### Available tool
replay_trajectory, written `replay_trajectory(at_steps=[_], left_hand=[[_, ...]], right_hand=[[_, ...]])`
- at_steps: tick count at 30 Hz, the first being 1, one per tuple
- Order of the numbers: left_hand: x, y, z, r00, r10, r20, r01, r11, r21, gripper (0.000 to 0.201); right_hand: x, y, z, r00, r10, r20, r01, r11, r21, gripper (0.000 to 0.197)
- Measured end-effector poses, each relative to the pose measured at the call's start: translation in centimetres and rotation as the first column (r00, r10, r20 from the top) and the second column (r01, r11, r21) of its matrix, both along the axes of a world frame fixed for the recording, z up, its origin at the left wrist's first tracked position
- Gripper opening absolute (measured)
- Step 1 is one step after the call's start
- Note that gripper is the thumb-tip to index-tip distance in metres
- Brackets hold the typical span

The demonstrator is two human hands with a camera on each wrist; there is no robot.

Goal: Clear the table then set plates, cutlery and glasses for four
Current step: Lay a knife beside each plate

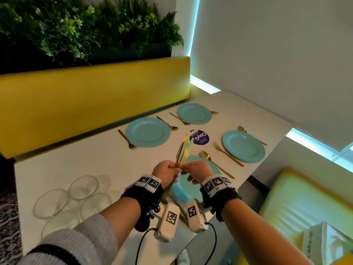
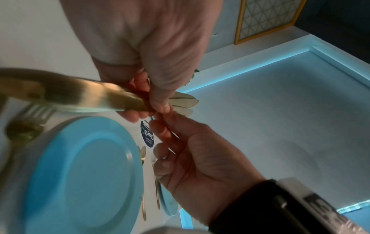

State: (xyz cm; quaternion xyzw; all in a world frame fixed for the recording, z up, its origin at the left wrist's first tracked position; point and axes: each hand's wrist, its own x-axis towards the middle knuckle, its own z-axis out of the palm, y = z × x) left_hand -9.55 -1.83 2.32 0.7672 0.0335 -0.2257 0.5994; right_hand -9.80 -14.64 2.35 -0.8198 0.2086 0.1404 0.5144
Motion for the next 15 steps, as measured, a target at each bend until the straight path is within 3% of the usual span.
replay_trajectory(at_steps=[6,12,15], left_hand=[[6.1,-4.8,-1.2,0.998,0.025,-0.061,-0.028,0.999,-0.044,0.021],[11.3,-9.5,-2.6,0.993,0.06,-0.106,-0.065,0.997,-0.049,0.009],[13.2,-11.4,-3.3,0.984,0.127,-0.122,-0.126,0.992,0.017,0.01]], right_hand=[[5.6,-4.7,-0.4,0.998,-0.04,-0.04,0.042,0.997,0.063,0.026],[11.4,-9.5,-1.0,0.991,0.039,-0.128,-0.037,0.999,0.018,0.021],[13.6,-11.7,-2.2,0.991,-0.006,-0.136,0.009,1.0,0.026,0.023]])
